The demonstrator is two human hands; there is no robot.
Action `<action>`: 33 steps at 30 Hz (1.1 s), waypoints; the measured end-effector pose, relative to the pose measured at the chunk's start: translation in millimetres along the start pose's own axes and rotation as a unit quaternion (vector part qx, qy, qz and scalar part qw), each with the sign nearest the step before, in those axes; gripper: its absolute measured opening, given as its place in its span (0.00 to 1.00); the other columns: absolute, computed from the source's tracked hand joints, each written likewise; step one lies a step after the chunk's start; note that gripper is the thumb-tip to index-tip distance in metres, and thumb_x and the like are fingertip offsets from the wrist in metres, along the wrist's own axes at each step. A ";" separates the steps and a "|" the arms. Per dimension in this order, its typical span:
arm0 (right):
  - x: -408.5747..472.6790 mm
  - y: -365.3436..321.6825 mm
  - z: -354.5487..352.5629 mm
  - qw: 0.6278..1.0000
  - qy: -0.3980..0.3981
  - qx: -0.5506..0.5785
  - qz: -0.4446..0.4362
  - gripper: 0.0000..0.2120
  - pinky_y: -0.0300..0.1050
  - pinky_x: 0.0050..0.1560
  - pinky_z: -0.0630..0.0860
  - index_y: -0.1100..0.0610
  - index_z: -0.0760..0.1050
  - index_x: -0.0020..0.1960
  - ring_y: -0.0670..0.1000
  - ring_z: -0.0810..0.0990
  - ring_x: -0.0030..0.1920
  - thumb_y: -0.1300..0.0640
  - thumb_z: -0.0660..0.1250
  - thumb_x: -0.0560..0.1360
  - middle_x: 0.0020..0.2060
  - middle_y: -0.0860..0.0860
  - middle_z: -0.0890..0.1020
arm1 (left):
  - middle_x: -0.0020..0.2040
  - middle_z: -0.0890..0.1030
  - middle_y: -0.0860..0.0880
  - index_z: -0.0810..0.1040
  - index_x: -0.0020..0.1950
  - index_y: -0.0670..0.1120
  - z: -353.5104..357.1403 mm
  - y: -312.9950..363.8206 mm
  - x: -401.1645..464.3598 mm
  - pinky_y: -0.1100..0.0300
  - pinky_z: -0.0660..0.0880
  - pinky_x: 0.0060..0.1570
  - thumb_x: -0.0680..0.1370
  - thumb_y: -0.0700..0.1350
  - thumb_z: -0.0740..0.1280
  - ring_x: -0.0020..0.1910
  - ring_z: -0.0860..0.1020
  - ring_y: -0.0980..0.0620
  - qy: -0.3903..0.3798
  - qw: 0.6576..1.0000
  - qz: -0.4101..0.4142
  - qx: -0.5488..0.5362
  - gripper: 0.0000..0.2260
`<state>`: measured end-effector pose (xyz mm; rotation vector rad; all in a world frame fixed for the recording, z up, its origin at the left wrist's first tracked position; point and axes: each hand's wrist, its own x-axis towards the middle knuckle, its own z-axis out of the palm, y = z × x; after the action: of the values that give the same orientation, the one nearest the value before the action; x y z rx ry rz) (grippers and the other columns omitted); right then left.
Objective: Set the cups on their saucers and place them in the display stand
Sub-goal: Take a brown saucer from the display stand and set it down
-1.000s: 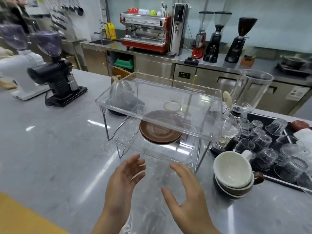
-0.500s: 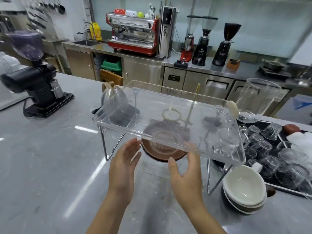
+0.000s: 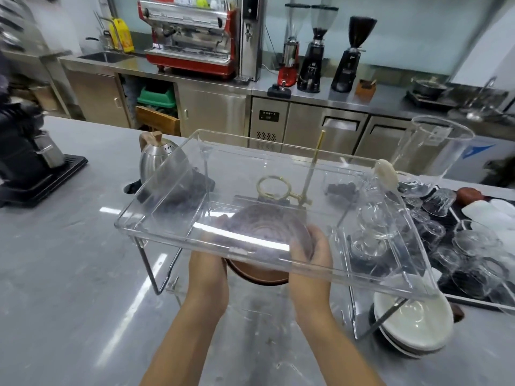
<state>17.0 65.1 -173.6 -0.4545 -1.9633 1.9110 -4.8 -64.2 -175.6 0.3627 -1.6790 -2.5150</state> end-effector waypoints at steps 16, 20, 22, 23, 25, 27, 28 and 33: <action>-6.9 -4.9 1.9 0.996 -0.001 0.037 0.078 0.12 0.49 0.56 0.65 0.80 0.64 0.56 0.55 0.66 0.56 0.71 0.58 0.78 0.55 0.72 0.67 | 0.60 0.84 0.36 0.79 0.66 0.37 2.6 8.6 -1.4 0.49 0.78 0.57 0.85 0.52 0.51 0.60 0.82 0.41 0.007 0.999 -0.033 -0.023 0.25; -12.8 -8.6 4.2 0.999 -0.004 0.010 0.045 0.22 0.50 0.60 0.75 0.50 0.72 0.70 0.56 0.75 0.58 0.67 0.59 0.80 0.53 0.60 0.78 | 0.57 0.86 0.40 0.81 0.64 0.39 0.4 16.1 -12.6 0.51 0.78 0.56 0.86 0.48 0.52 0.58 0.83 0.42 0.003 1.000 -0.018 -0.022 0.22; -15.2 -8.7 1.8 0.999 -0.014 0.008 0.035 0.22 0.45 0.68 0.73 0.47 0.71 0.71 0.43 0.78 0.60 0.64 0.60 0.81 0.53 0.39 0.82 | 0.56 0.86 0.40 0.82 0.62 0.39 -1.6 19.1 -19.6 0.47 0.78 0.58 0.86 0.45 0.53 0.58 0.84 0.41 0.005 0.999 -0.016 -0.035 0.19; -20.0 -12.1 -0.7 0.999 -0.023 0.013 0.037 0.19 0.46 0.70 0.71 0.46 0.71 0.70 0.39 0.77 0.61 0.61 0.60 0.82 0.56 0.36 0.80 | 0.57 0.85 0.38 0.82 0.62 0.39 -4.1 21.0 -25.7 0.45 0.78 0.61 0.86 0.44 0.54 0.59 0.83 0.40 0.008 0.999 -0.017 -0.043 0.19; -24.8 -14.8 -3.1 0.998 -0.041 0.017 0.035 0.16 0.48 0.70 0.70 0.46 0.72 0.70 0.39 0.75 0.65 0.53 0.61 0.83 0.62 0.39 0.80 | 0.59 0.84 0.37 0.82 0.61 0.38 -8.1 22.1 -32.6 0.43 0.75 0.64 0.85 0.44 0.53 0.62 0.81 0.38 0.014 0.998 -0.024 -0.056 0.19; -35.3 -18.9 -6.7 0.998 -0.048 0.024 0.041 0.18 0.44 0.69 0.71 0.45 0.72 0.71 0.38 0.74 0.66 0.54 0.62 0.82 0.65 0.39 0.78 | 0.55 0.86 0.41 0.84 0.57 0.41 -11.0 25.7 -45.7 0.47 0.75 0.62 0.85 0.48 0.53 0.59 0.83 0.43 0.011 0.997 -0.039 -0.061 0.20; -40.9 -19.8 -9.3 0.998 -0.050 0.025 0.040 0.20 0.40 0.66 0.72 0.45 0.71 0.71 0.36 0.74 0.65 0.59 0.62 0.81 0.65 0.38 0.77 | 0.53 0.87 0.43 0.84 0.56 0.43 -11.8 28.0 -54.0 0.48 0.75 0.61 0.85 0.50 0.53 0.57 0.83 0.44 0.004 0.997 -0.045 -0.060 0.21; -73.0 -24.7 -22.7 0.998 -0.064 -0.020 0.014 0.26 0.38 0.65 0.73 0.46 0.72 0.69 0.36 0.76 0.62 0.68 0.62 0.77 0.61 0.37 0.80 | 0.61 0.82 0.34 0.77 0.66 0.36 -25.1 31.0 -90.1 0.44 0.73 0.65 0.84 0.54 0.55 0.60 0.81 0.39 0.009 0.997 -0.052 -0.058 0.24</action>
<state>92.6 50.1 -150.9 -0.3806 -2.0894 1.9671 87.0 -79.9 -143.3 0.4714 -1.5368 -2.6595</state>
